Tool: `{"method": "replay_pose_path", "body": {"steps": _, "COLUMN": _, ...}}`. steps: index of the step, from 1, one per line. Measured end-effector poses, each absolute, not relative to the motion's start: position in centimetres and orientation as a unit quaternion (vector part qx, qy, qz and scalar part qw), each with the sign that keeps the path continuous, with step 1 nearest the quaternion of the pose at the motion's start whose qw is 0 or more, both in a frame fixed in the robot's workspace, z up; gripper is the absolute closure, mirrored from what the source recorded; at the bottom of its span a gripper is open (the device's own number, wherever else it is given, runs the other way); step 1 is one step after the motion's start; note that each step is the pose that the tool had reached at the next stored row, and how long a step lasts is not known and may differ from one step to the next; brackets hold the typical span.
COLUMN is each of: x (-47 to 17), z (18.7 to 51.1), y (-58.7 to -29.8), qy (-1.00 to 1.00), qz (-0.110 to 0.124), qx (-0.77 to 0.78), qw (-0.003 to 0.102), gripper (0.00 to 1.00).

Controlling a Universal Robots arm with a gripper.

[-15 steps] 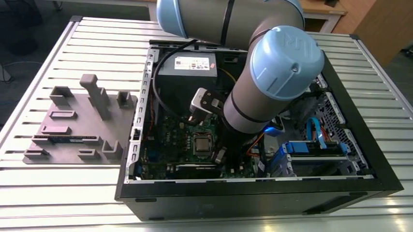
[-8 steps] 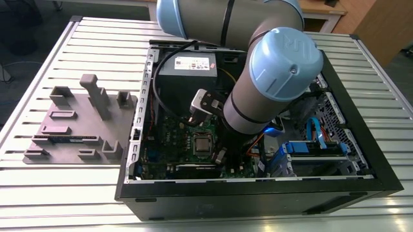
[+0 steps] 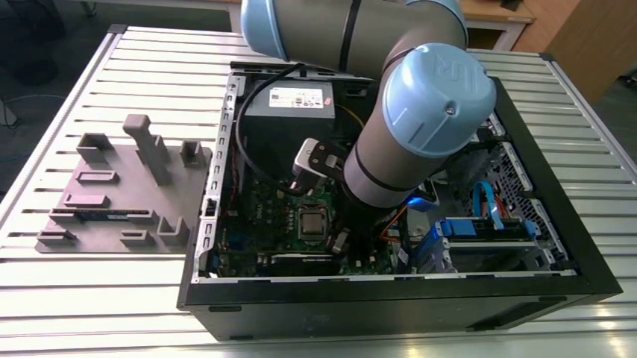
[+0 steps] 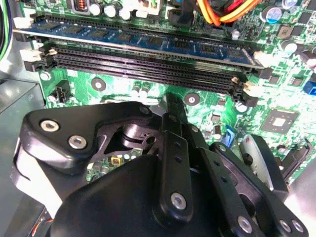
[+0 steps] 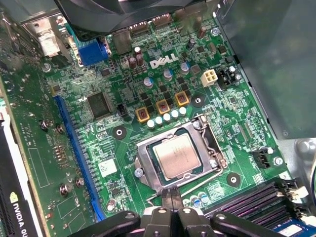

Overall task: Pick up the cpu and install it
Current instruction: 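Install the first cpu locking lever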

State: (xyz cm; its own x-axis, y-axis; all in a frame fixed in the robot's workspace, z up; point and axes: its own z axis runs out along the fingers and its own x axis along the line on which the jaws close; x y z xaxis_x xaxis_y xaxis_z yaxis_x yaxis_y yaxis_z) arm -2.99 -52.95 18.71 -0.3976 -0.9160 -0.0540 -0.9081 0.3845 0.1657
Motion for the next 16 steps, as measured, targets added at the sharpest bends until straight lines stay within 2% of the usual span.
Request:
{"method": "replay_pose_path", "body": {"steps": 6, "x": -3.16, "z": 18.96, "y": -52.96, "qy": -0.832, "qz": -0.084, "qx": 0.548, "qw": 0.022, "gripper": 0.89}}
{"method": "replay_pose_path", "body": {"steps": 12, "x": -3.55, "z": 18.77, "y": -52.98, "qy": -0.832, "qz": -0.082, "qx": 0.549, "qw": 0.014, "gripper": 0.89}}
{"method": "replay_pose_path", "body": {"steps": 16, "x": -3.55, "z": 18.73, "y": -52.97, "qy": -0.831, "qz": -0.084, "qx": 0.549, "qw": 0.013, "gripper": 0.89}}
